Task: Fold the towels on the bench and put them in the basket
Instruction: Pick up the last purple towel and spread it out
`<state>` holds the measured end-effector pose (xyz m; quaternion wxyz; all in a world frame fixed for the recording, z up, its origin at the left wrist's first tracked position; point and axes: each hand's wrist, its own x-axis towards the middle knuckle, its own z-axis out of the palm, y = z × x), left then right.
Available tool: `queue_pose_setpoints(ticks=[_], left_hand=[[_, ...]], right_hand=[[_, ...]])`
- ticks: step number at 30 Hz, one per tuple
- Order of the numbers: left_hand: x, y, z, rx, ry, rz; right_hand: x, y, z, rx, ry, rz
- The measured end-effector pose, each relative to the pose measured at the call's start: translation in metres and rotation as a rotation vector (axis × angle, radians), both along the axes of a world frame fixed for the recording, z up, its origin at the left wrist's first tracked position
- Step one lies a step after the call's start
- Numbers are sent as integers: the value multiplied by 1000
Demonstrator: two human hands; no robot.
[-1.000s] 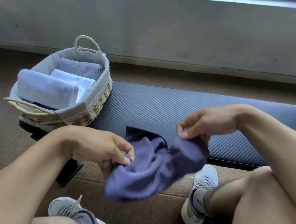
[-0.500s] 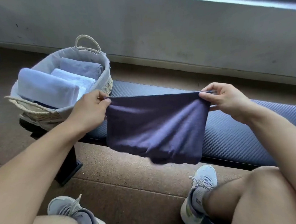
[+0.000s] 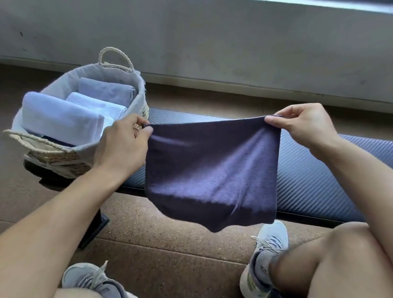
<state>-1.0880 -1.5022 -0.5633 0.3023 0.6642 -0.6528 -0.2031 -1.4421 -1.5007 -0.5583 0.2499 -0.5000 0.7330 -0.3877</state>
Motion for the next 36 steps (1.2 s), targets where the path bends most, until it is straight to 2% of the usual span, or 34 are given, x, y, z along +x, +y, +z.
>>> queue_pose_setpoints(ticks=[4,6,9,12,16,21,25,27,29,30,32,34,36], left_hand=[[-9,-3,-2,209,413,8],[-11,-8,-1,217,560,27],[-12,-16,-2,141,660,15],[-6,-25,-3,50,664,8],[-2,-31,-4,27,694,9],[-3,-27,0,66,554,36],[-16,-22,4,-3,424,60],[-13,-22,6,11,444,30],[-9,-24,8,64,551,-20],[-9,-23,10,86,600,-50],[-10,-19,16,169,698,-122],[-10,-9,28,430,847,-269],[-7,2,44,705,943,-402]], right_hand=[[10,2,4,0,-166,47],[15,2,5,-18,-239,47],[19,-1,5,-138,-289,20],[19,-6,7,-231,-259,2],[16,-7,4,-274,-223,-23],[7,-10,0,-287,-146,-64],[8,-11,-4,-282,-129,8],[10,-11,-5,-270,-149,22],[11,-12,-1,-244,-170,57],[11,-10,2,-211,-239,109],[11,0,15,-49,-510,284],[13,18,34,171,-704,483],[15,32,45,240,-790,598]])
